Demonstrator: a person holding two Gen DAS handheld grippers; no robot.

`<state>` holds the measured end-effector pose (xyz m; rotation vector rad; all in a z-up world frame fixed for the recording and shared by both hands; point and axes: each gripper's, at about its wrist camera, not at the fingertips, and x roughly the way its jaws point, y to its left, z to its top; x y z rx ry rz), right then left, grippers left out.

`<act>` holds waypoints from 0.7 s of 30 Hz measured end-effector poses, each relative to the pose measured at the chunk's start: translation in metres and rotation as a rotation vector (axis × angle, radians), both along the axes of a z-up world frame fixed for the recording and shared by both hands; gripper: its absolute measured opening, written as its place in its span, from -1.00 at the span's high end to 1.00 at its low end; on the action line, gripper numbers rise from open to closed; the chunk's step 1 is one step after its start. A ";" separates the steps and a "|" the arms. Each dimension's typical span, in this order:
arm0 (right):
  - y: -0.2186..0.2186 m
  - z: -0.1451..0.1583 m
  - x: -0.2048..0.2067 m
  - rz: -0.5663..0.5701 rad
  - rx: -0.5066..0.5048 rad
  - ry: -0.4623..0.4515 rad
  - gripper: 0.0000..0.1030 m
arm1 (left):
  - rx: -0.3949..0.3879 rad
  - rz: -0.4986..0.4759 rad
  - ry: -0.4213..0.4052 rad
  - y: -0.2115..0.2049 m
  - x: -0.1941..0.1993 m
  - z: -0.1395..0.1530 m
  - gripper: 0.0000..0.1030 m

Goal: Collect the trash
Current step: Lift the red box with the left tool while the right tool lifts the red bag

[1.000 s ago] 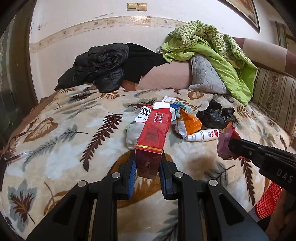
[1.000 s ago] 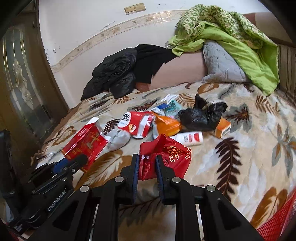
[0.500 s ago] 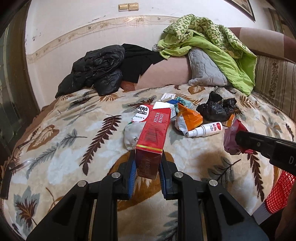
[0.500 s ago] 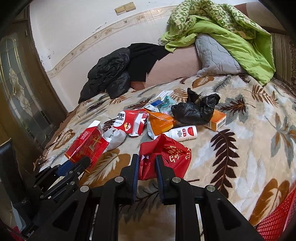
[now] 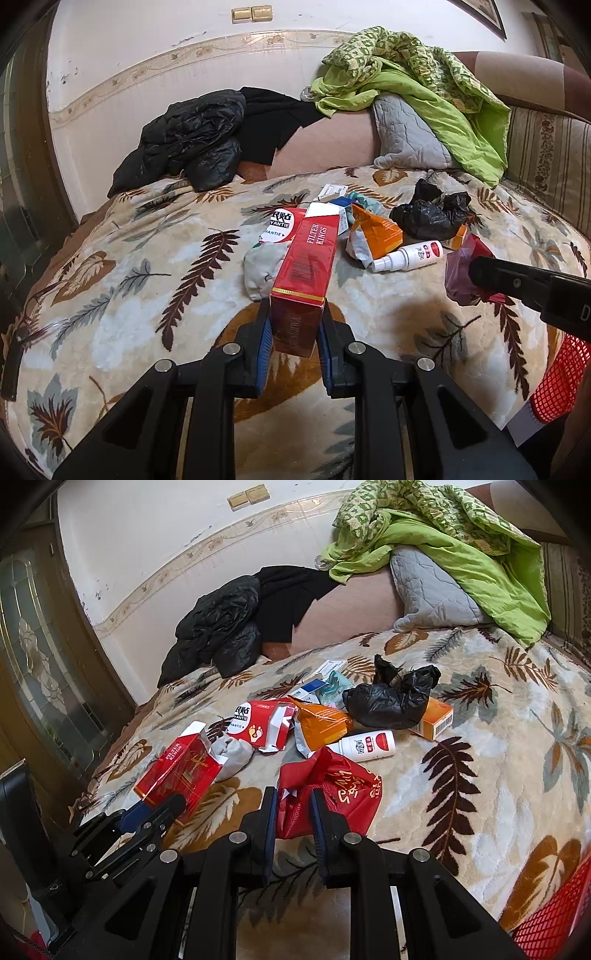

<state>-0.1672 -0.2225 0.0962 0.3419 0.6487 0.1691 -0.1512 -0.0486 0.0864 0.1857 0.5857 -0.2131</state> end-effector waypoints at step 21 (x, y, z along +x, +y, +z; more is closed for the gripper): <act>-0.056 0.010 -0.044 -0.081 0.185 -0.004 0.63 | -0.027 -0.116 -0.017 -0.019 -0.018 0.007 0.59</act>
